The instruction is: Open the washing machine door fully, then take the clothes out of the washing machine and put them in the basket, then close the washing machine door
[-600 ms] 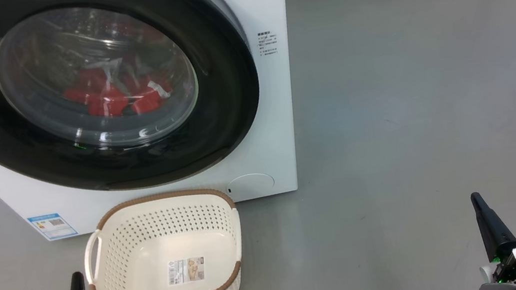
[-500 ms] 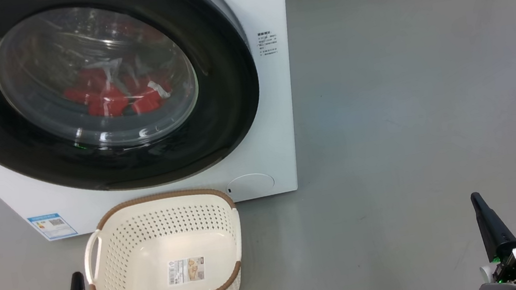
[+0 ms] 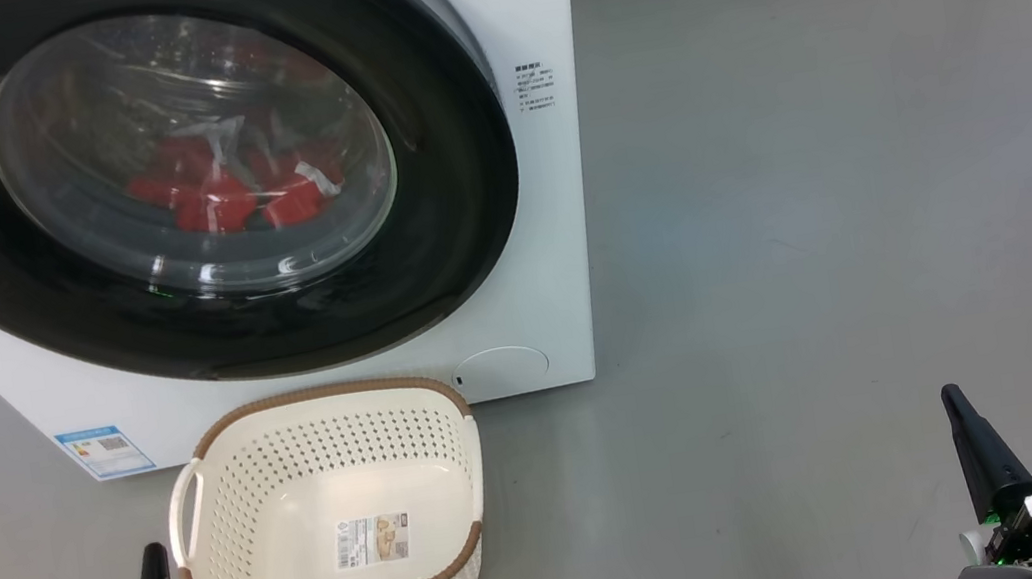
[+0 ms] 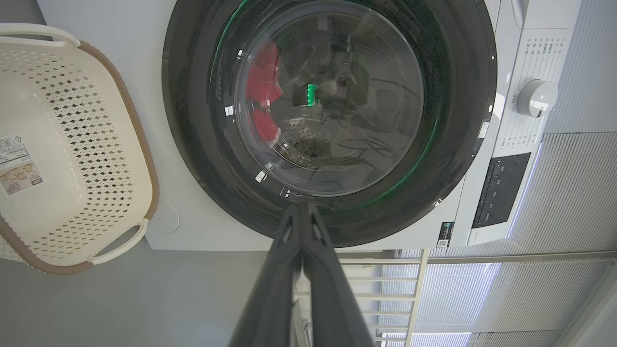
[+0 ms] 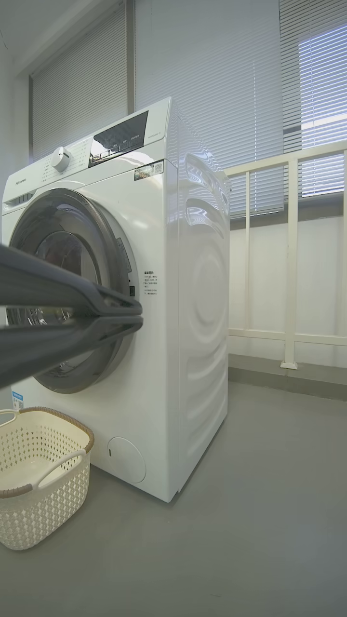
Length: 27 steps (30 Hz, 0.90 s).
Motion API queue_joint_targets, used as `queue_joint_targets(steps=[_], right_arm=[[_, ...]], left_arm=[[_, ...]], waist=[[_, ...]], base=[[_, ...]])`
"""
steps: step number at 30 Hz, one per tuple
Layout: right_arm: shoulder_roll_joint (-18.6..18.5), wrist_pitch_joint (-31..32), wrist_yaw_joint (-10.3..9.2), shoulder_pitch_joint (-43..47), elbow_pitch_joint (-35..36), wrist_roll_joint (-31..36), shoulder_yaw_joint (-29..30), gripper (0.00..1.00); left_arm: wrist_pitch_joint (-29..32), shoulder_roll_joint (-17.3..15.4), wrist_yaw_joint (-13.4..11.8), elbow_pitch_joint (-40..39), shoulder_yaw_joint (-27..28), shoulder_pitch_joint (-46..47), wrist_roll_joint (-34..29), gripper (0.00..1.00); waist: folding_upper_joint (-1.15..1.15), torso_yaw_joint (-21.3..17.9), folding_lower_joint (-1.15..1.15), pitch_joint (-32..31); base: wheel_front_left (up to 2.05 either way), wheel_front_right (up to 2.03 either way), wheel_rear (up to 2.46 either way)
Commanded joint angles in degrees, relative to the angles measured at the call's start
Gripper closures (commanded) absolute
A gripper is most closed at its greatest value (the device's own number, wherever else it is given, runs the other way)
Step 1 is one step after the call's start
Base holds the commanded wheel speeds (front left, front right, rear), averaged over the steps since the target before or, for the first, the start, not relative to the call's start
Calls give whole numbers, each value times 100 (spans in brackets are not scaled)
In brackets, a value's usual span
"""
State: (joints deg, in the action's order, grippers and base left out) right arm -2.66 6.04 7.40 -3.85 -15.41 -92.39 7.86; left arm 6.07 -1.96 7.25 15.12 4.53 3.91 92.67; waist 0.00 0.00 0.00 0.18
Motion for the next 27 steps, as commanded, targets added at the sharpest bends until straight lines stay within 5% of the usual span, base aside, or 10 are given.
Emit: queue_joint_targets(steps=[1, 10, 11, 21, 27], right_arm=[[-26, 44, 9, -233, 139, 22, -135, 100], [-26, 45, 9, -233, 139, 23, -134, 100], [1, -1, 0, 1, -1, 0, 2, 0], [38, -126, 1, 121, -125, 66, -85, 0], [-14, -231, 1, 145, -91, 284, -175, 0]], left_arm=[[41, -96, 24, -108, 199, 227, -50, 100], [42, -96, 24, -108, 200, 227, -51, 100], [-2, 0, 0, 0, 1, 0, -1, 0], [-122, 36, 1, 72, -98, -122, -106, 0], [-228, -24, 3, -2, -178, -141, -301, 0]], waist=[[0, 0, 0, 0], [0, 0, 0, 0], [0, 0, 0, 0], [0, 5, 13, -10], [0, 8, 1, 7]], base=[[0, 0, 0], [0, 0, 0], [0, 0, 0], [0, 0, 0], [0, 0, 0]])
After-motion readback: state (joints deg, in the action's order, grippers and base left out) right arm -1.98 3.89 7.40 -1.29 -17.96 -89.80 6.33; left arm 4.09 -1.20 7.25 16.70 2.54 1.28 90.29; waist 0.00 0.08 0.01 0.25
